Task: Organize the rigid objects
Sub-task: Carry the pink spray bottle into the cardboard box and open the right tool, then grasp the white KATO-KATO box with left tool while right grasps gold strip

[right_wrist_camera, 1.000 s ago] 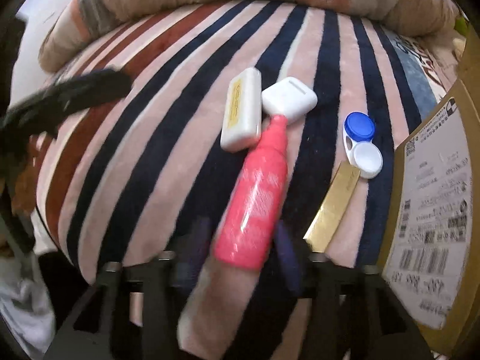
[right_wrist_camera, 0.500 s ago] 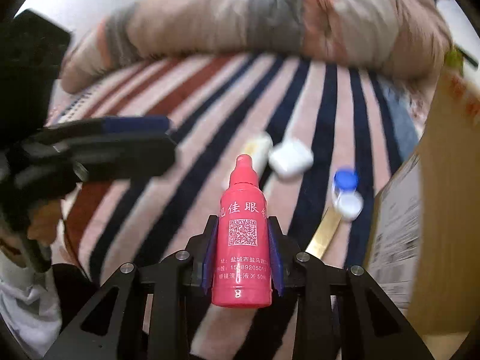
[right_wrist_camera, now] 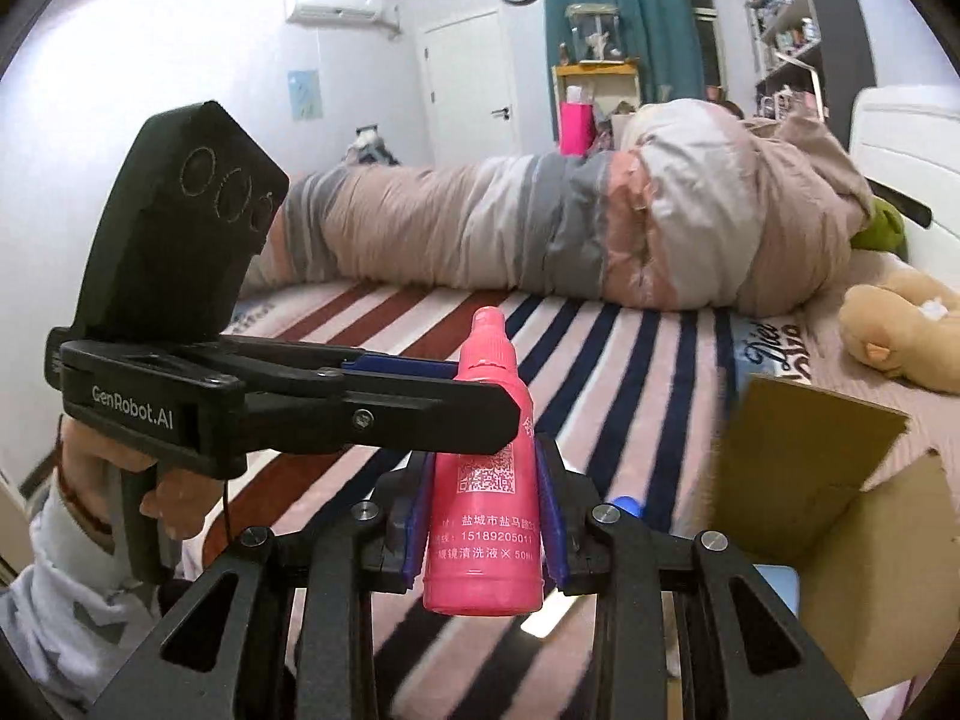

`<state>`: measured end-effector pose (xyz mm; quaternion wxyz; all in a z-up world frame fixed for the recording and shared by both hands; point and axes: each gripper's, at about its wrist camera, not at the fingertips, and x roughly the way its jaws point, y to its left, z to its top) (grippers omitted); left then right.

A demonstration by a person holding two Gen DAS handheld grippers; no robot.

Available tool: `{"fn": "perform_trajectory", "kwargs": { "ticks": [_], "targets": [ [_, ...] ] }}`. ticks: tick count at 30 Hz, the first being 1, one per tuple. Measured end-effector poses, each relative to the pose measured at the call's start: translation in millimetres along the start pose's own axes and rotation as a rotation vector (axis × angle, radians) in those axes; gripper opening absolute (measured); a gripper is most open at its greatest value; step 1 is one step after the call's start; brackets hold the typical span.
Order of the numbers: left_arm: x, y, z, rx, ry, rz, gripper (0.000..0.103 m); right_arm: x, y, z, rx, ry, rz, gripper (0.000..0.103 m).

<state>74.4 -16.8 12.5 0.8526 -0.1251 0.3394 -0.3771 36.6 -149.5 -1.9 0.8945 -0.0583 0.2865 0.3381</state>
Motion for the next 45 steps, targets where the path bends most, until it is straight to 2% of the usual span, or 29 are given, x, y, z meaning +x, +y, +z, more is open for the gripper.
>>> {"fn": "perform_trajectory", "kwargs": {
  "ticks": [3,5,8,12,17,23,24,25,27,29,33,36,38,41,43,45],
  "targets": [
    [30,-19,16,0.034,0.033,-0.012,0.049,-14,-27,0,0.035,-0.028,0.000,0.027],
    [48,-28,24,0.049,0.057,-0.026,0.048,-27,-45,-3,0.062,-0.031,0.014,0.027],
    [81,-44,36,0.073,0.104,-0.027,0.044,-38,-75,-5,0.112,-0.017,-0.010,0.027],
    [116,-66,43,0.144,0.175,0.009,0.036,-40,-105,-10,0.175,0.081,-0.028,0.027],
    [141,-67,40,0.144,0.262,0.046,0.034,-28,-130,-15,0.243,0.235,-0.012,0.027],
    [133,-62,35,0.167,0.270,0.118,0.036,-6,-131,-18,0.272,0.330,-0.015,0.029],
    [126,-59,36,0.167,0.260,0.131,0.039,-1,-131,-17,0.278,0.343,-0.019,0.029],
    [119,-56,37,0.163,0.245,0.142,0.043,-1,-130,-19,0.287,0.353,-0.019,0.032],
    [98,-47,40,0.144,0.191,0.168,0.064,-1,-130,-20,0.308,0.354,-0.034,0.063],
    [76,-34,43,0.121,0.140,0.202,0.070,-6,-125,-17,0.295,0.317,-0.061,0.071],
    [30,4,34,0.081,0.079,0.335,0.075,-18,-96,-3,0.190,0.212,-0.046,0.071],
    [12,38,16,0.022,0.077,0.407,0.075,-22,-59,8,0.100,0.126,-0.014,0.071],
    [7,58,2,0.000,0.090,0.445,0.076,-16,-32,11,0.048,0.102,0.025,0.069],
    [11,88,-23,-0.050,0.124,0.480,0.076,4,3,5,0.036,0.122,0.051,0.052],
    [17,109,-41,-0.102,0.143,0.458,0.076,25,19,-8,0.058,0.165,0.066,0.042],
    [26,125,-55,-0.150,0.160,0.443,0.075,46,30,-22,0.045,0.218,0.036,0.032]
  ]
}}
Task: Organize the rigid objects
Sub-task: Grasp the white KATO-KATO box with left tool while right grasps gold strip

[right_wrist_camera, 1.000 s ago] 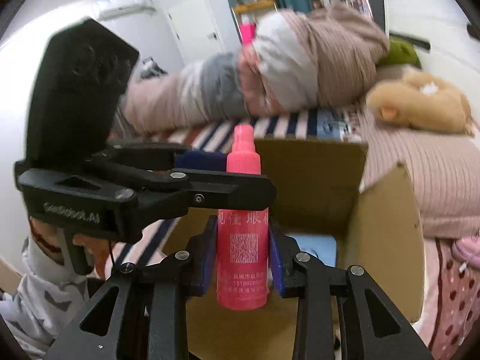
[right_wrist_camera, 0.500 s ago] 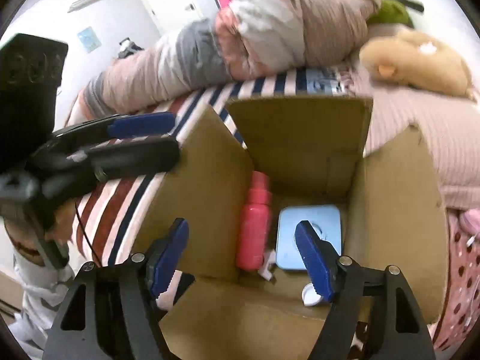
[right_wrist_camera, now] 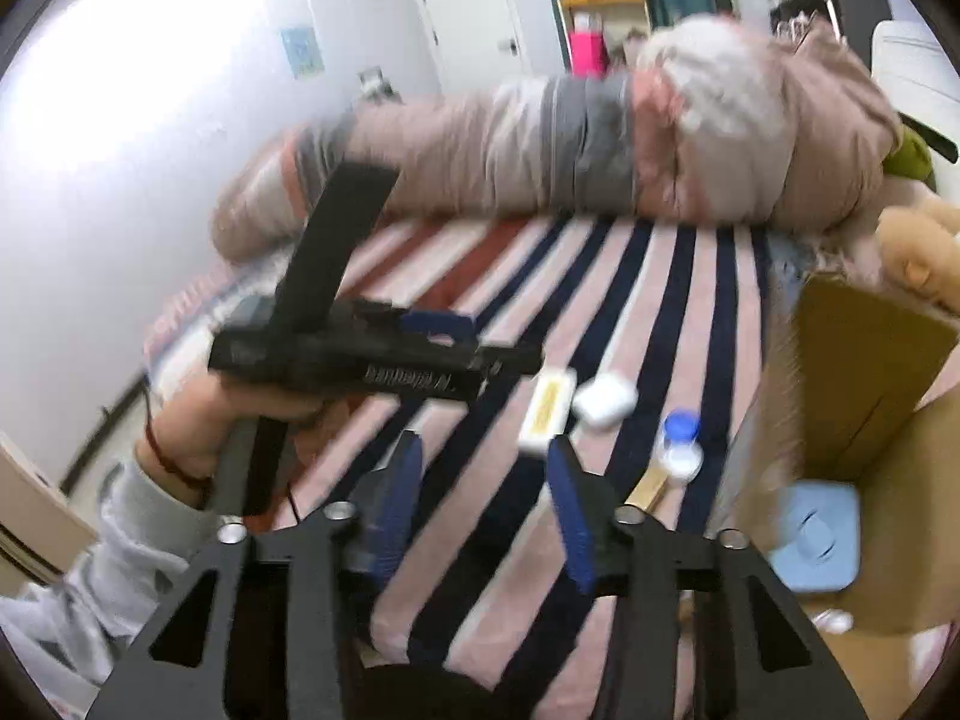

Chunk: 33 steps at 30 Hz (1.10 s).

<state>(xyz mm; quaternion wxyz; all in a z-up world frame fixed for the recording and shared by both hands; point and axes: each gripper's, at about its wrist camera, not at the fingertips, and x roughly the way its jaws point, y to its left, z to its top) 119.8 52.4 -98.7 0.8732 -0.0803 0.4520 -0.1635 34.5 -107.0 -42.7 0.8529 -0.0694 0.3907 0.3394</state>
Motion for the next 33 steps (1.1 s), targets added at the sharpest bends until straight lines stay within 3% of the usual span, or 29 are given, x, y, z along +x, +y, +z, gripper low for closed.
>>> {"fn": "perform_trajectory", "kwargs": {
  "ticks": [7,12,19,23,26,32,33],
  "targets": [
    [51,-2,-13,-0.030,0.102,0.001,0.075,75,-17,-33,0.031,0.196,-0.214,0.030],
    [67,-11,-16,-0.026,0.102,0.084,0.054,88,-16,-41,-0.061,0.188,-0.348,0.030],
    [59,-13,-23,0.071,0.121,0.128,0.034,83,-16,-43,-0.056,0.171,-0.404,0.030],
    [42,1,-34,0.085,0.151,0.087,0.033,88,-17,-42,-0.038,0.184,-0.443,0.030],
    [37,8,-39,0.064,0.145,0.076,0.033,96,-16,-42,-0.065,0.193,-0.542,0.030],
    [43,2,-40,0.082,0.123,0.118,0.035,117,-30,-43,-0.014,0.271,-0.544,0.028],
    [45,0,-40,0.083,0.115,0.127,0.035,120,-31,-43,-0.010,0.272,-0.537,0.022]
  ]
}}
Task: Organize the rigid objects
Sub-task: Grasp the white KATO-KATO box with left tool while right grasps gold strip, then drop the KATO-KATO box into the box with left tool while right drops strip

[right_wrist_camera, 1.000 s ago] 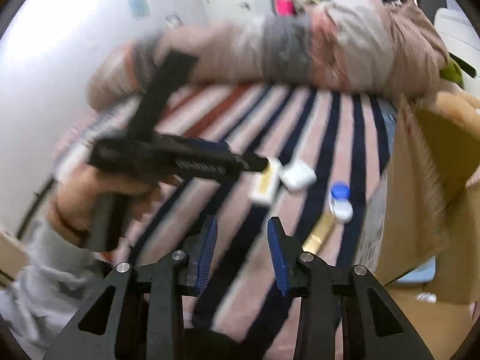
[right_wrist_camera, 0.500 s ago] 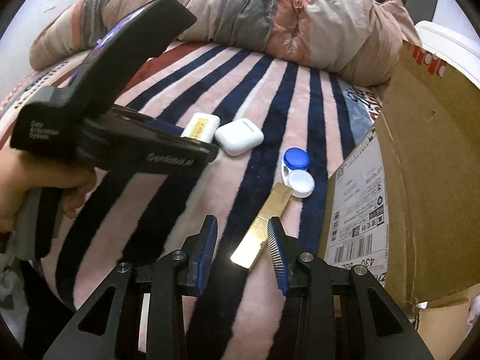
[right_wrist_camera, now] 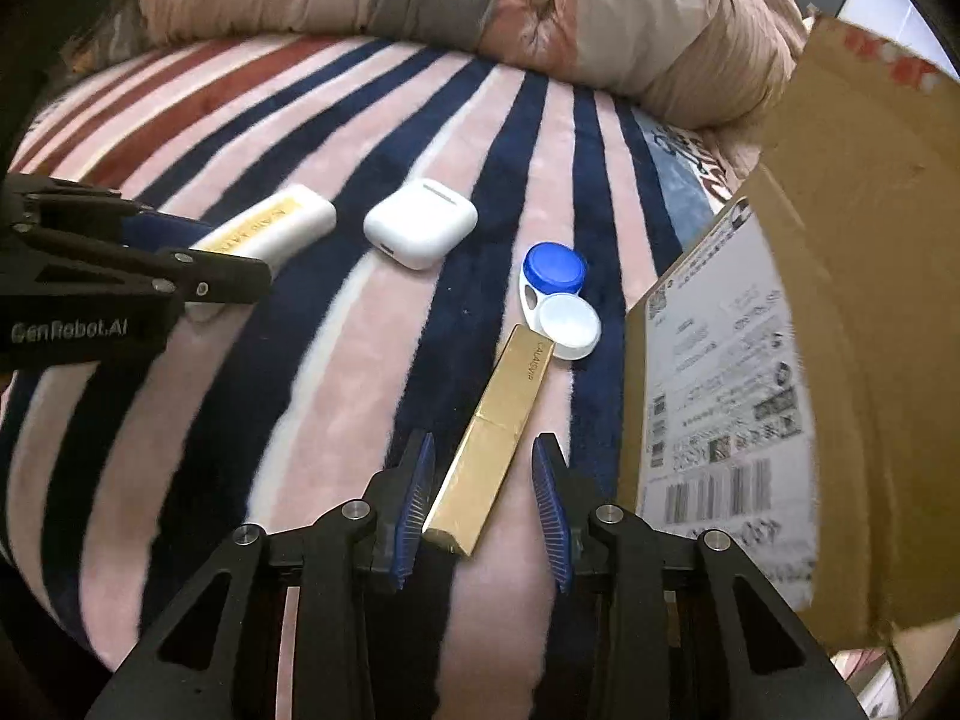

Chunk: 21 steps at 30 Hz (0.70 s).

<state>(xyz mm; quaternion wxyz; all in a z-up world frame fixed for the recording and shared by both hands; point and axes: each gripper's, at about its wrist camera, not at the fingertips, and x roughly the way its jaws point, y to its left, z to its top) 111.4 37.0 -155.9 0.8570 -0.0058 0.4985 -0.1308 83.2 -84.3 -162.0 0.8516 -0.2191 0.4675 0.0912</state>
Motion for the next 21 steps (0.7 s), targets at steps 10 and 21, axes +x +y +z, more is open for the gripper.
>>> {"fn": "perform_trajectory", "kwargs": {
  "ticks": [10,21],
  "targets": [
    [1,6,3,-0.017,-0.004,-0.032,0.032,-14,-5,-8,-0.022,-0.014,0.233,0.014],
    [-1,9,-2,-0.008,0.013,-0.037,0.032,-93,4,-2,-0.141,-0.239,0.263,0.014]
  ]
}}
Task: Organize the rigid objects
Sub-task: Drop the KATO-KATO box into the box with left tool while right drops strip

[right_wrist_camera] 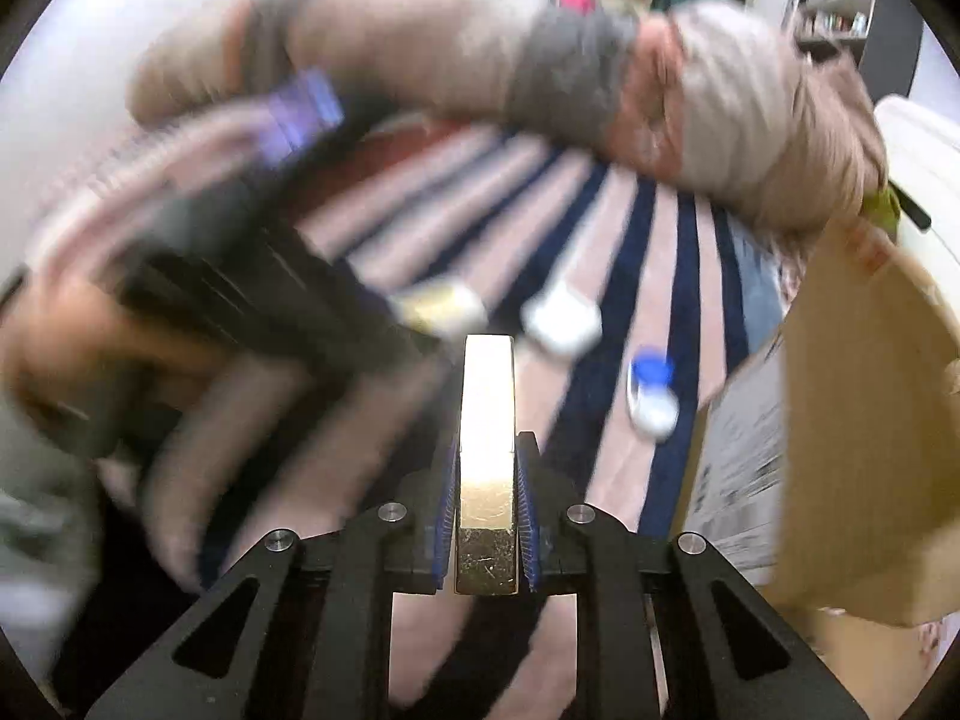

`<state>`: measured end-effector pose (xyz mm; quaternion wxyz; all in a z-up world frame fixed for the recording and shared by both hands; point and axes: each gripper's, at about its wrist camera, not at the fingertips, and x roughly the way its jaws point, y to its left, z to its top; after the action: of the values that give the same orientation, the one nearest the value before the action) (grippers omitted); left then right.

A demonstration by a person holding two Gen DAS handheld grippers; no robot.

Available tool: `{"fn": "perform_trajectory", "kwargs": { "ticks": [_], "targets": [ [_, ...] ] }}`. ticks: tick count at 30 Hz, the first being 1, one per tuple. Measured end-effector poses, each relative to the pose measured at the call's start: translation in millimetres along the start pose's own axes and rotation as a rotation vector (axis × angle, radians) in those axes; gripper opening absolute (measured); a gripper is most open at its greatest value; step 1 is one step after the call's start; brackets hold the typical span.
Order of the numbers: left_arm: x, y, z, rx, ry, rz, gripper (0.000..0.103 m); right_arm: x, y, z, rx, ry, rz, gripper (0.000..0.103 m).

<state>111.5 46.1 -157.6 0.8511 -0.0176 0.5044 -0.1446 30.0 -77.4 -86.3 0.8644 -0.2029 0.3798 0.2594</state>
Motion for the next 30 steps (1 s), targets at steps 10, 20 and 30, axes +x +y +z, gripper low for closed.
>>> {"fn": "perform_trajectory", "kwargs": {
  "ticks": [10,20,30],
  "targets": [
    [4,-8,-1,0.035,-0.027,0.061,0.032,-101,-138,20,0.205,-0.084,-0.233,0.014],
    [-81,-54,30,0.096,-0.190,-0.004,0.032,-58,-196,-30,0.272,0.117,-0.303,0.014],
    [-118,-209,101,0.350,-0.202,-0.154,0.032,-87,-208,-51,0.296,-0.012,-0.163,0.028]
  ]
}}
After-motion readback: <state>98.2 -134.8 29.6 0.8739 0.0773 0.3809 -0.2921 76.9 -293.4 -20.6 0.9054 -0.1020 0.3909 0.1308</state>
